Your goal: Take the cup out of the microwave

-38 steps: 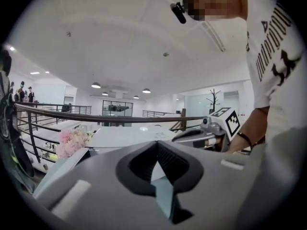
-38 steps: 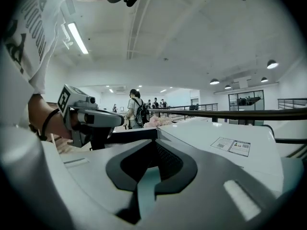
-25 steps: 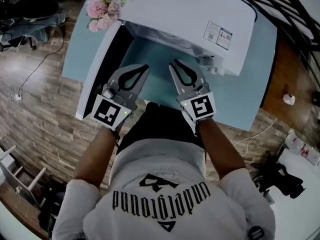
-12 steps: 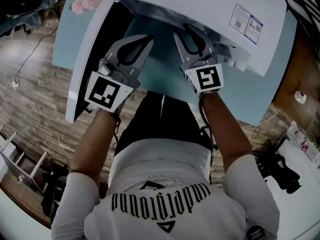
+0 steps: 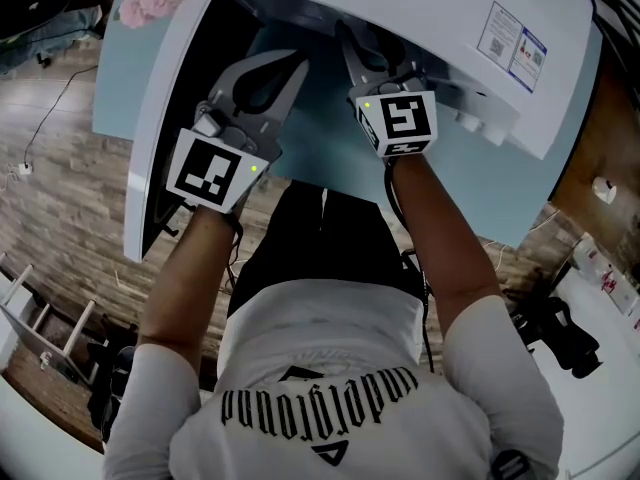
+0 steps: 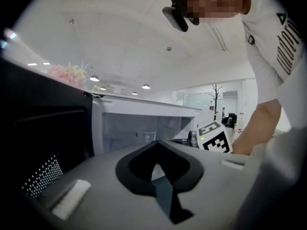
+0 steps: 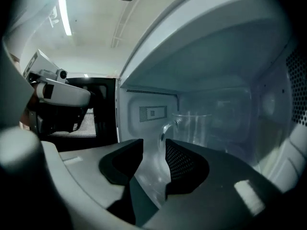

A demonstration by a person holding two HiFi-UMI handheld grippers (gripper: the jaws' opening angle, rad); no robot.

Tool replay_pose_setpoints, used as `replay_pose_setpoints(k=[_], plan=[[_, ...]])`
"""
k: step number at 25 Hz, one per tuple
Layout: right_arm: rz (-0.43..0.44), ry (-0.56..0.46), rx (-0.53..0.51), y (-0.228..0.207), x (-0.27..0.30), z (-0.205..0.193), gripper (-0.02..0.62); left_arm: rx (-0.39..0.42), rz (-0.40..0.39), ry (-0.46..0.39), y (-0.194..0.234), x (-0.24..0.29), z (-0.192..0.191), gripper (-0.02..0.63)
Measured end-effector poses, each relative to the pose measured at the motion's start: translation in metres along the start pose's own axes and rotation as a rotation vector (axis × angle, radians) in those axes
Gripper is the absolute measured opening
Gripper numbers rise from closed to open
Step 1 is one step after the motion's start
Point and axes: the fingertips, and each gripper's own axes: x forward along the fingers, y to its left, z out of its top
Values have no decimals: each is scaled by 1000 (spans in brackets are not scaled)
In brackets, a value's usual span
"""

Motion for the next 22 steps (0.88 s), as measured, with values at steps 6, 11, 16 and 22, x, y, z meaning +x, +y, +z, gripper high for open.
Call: replay_pose_setpoints(k=[6,11,16,22], plan=[[-39,-6,-4,-6,13,2,124,-7,5,-1,5,1,-5,51],[-60,0,-13,-4,21,6,123,-26,4,1,8,-1,-7,51],[-70,26,-6,-2,26,5,120,-38,-3,1,8,-3,-11,51],[-131,67,-12,-8,30,5,58,-45,-11,4,7,-3,-12,51]])
